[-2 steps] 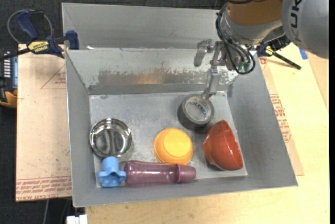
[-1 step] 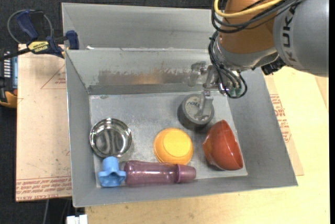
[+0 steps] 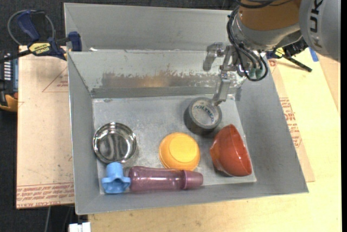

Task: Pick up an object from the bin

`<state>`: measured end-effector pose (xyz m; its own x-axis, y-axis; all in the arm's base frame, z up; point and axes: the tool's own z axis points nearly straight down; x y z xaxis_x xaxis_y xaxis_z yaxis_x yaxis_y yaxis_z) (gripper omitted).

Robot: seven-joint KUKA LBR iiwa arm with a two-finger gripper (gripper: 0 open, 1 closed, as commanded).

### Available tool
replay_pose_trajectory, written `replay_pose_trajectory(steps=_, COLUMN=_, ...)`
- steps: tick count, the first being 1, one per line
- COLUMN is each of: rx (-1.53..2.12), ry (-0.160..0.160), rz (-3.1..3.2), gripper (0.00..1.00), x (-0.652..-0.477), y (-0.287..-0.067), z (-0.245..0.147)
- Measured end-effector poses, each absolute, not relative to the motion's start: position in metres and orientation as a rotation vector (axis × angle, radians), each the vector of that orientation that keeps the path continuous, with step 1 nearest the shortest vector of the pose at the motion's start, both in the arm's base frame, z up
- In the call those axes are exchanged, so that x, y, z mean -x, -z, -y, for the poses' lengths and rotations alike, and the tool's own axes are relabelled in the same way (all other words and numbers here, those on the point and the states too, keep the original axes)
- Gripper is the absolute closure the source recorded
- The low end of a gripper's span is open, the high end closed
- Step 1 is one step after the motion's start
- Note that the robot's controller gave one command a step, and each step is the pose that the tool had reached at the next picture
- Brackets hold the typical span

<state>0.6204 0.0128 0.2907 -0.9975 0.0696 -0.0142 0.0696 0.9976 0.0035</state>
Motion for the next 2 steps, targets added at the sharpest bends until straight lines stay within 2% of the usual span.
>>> replay_pose_trajectory(steps=1, rx=-0.073, ry=-0.008, rz=-3.138, gripper=0.0, x=-0.622, y=-0.365, z=-0.024)
replay_pose_trajectory(steps=2, rx=-0.046, ry=-0.006, rz=-3.139, gripper=0.0, x=-0.62, y=-0.344, z=-0.021)
